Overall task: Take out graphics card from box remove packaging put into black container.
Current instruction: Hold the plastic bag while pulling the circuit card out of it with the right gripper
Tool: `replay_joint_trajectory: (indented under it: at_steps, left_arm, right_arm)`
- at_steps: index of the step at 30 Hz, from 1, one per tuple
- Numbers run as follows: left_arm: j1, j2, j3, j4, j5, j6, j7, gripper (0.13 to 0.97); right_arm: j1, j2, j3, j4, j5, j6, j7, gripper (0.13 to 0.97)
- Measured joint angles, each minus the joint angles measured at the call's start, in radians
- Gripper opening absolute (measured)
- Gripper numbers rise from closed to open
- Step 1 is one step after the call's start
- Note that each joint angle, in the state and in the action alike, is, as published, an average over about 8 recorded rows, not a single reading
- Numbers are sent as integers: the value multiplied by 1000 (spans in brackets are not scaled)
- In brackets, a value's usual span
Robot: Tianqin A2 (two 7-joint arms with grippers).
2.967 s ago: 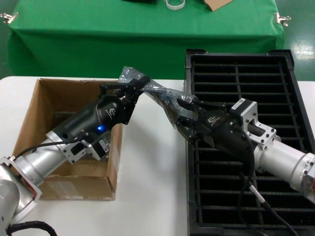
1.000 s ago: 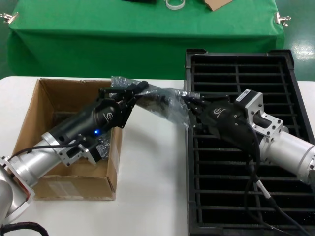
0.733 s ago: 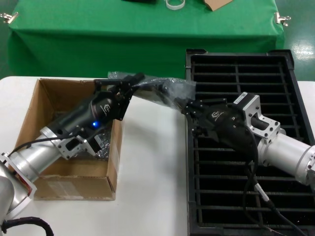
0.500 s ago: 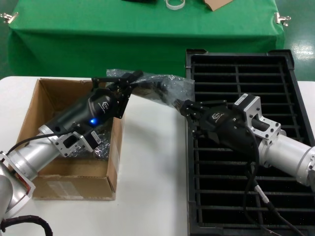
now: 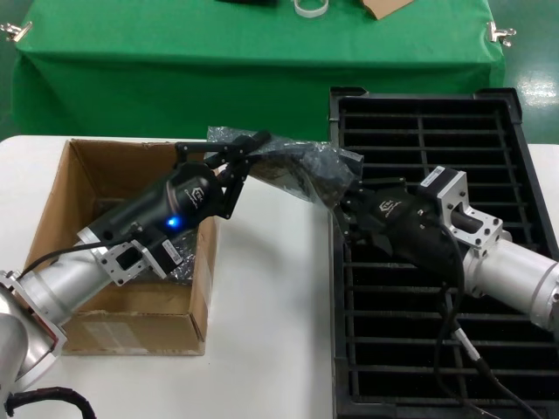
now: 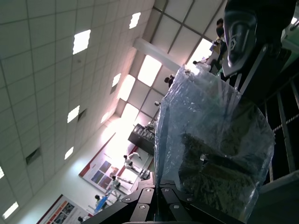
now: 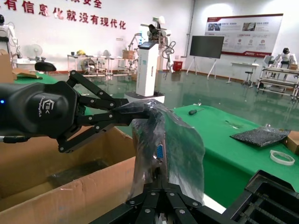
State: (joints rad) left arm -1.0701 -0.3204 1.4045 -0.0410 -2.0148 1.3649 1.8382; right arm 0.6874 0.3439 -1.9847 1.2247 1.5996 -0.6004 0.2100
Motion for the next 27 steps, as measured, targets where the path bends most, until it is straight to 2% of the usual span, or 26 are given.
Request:
replay_joint_trajectory:
  at_steps: [13, 22, 27]
  left_arm:
    - [5, 5, 4, -8, 2, 16, -24, 139]
    - [6, 5, 5, -7, 2, 13, -28, 139]
    - [8, 6, 5, -8, 2, 15, -33, 139]
  right_arm:
    - [4, 4, -1, -1, -1, -3, 0, 167]
    - [13, 0, -4, -15, 3, -12, -5, 267]
    - [17, -3, -7, -22, 3, -17, -8, 372]
